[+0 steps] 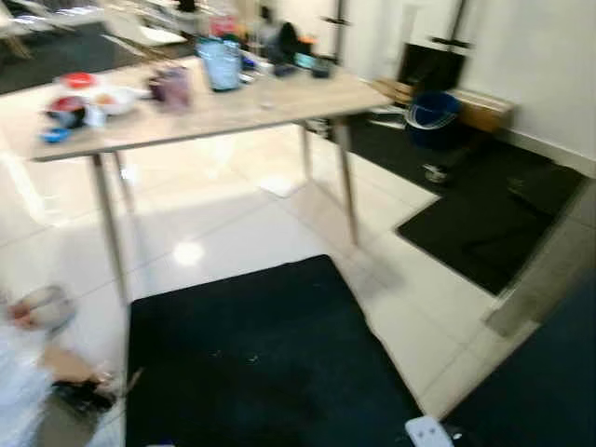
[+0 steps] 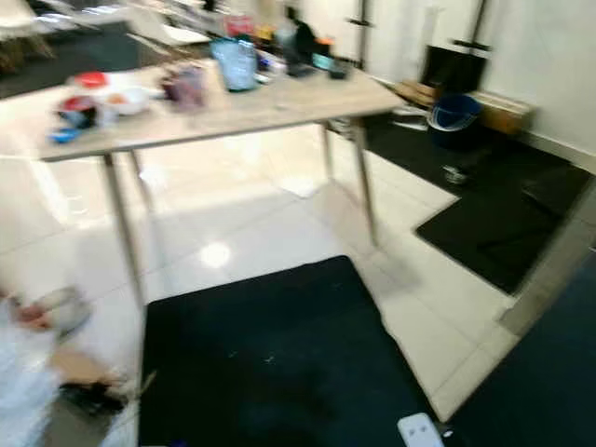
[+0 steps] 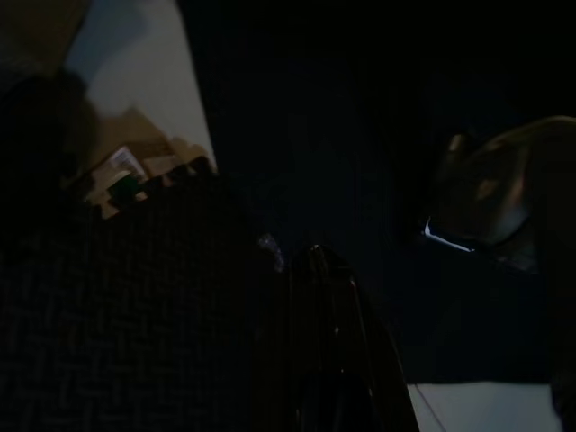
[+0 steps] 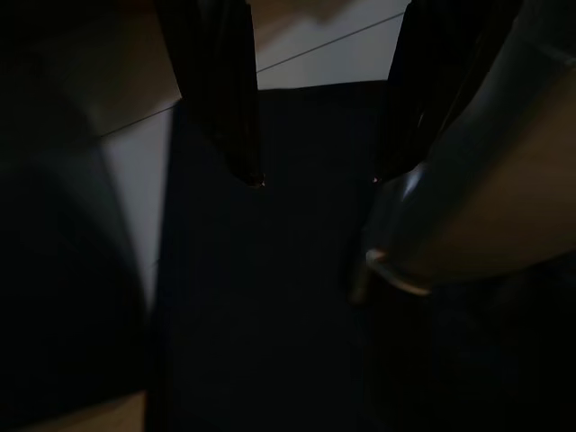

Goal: Restocking fridge

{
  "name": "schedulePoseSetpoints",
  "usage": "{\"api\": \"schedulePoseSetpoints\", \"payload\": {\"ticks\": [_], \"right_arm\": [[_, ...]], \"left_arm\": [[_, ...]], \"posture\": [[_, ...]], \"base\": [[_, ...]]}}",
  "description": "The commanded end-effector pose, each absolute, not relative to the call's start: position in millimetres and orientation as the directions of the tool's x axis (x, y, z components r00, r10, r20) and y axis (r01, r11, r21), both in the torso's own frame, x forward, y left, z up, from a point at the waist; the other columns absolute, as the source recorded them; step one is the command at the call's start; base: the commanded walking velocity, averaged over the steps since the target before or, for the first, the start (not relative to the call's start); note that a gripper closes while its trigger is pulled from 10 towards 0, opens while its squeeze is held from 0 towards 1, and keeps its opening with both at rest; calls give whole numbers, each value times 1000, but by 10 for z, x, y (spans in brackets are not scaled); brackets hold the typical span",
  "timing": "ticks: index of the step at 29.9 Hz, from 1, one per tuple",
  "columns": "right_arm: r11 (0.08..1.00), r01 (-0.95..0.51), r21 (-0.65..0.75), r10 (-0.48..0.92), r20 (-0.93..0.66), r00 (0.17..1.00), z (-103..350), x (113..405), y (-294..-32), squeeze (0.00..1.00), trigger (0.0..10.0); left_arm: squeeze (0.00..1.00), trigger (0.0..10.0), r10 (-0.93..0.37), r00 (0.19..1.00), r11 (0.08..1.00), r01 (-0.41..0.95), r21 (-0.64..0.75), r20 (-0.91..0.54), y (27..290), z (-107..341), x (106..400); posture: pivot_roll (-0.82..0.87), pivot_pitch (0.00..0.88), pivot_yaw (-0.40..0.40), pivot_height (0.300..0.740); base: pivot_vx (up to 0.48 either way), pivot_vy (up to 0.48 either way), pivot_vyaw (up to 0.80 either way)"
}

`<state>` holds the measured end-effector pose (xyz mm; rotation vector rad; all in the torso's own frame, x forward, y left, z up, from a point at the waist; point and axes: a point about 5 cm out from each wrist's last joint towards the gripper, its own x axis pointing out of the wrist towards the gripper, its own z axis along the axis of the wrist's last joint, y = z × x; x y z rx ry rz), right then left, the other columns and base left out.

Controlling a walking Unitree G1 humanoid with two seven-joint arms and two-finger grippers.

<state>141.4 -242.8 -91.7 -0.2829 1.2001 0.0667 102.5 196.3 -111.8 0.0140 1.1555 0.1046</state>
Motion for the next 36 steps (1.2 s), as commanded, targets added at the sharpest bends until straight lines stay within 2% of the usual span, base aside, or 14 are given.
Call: {"api": "schedulePoseSetpoints", "payload": {"ticks": [1,6,14,21,36], "right_arm": [[961,-204,-185,-96,-919,381,-914,1453,-2384,0,10000],[965,-176,-196,-113,-911,396,-888,1471,-2455,0,10000],[960,-210,-187,-99,-924,369,-931,1379,-2419,0,10000],[961,-217,-172,-80,-923,375,-935,1412,-2358,0,10000],[960,-214,-183,-95,-926,364,-934,1372,-2415,0,10000]], "left_arm": [[0,10000,46,402,998,-57,25,-914,1905,-1119,1051],[0,10000,63,412,998,-34,53,-909,2070,-1071,1147],[0,10000,79,399,997,-33,72,-914,2159,-1066,1110],[0,10000,72,395,997,-22,69,-916,2124,-1073,1113],[0,10000,66,398,998,-4,70,-915,2073,-1070,1160]], "posture": [[-14,0,-12,740],[-9,0,-2,740],[-10,0,6,740],[-1,0,-1,740],[9,0,1,740]], "base": [[0,0,0],[0,0,0],[200,0,0],[297,0,0],[299,0,0]]}}
